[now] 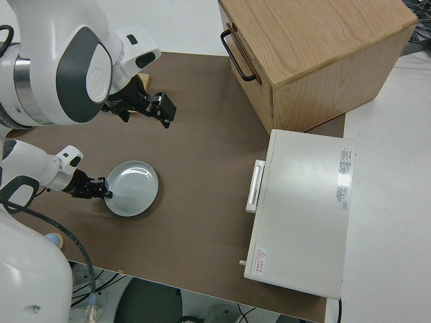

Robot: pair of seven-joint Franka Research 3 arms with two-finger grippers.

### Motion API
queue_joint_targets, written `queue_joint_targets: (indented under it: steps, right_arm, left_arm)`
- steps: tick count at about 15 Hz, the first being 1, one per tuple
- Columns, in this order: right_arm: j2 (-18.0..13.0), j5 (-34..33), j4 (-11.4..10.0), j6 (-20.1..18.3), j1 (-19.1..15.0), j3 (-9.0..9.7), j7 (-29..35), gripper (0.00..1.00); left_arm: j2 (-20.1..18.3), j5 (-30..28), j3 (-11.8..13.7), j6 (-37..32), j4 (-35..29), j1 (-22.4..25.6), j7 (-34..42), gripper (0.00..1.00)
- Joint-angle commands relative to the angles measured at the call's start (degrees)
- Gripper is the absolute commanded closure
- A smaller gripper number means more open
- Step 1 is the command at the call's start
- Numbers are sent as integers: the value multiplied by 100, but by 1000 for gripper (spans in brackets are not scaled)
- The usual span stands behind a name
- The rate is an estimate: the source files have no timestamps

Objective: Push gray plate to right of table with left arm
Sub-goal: 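Nudge the gray plate slightly farther with the left gripper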

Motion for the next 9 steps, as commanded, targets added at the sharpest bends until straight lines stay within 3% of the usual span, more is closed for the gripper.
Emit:
queue_joint_targets:
  steps: [1, 4, 9]
  right_arm:
    - [-157, 123, -156, -7, -140, 83, 59, 5]
    - [-157, 123, -156, -7, -140, 83, 59, 5]
    - [-157, 123, -156, 1, -140, 83, 59, 5]
  left_arm:
    - [190, -91, 7, 42, 44, -7, -218, 194]
    - [-117, -91, 7, -431, 44, 90, -245, 30]
    - [-794, -21, 147, -1564, 79, 319, -228, 19]
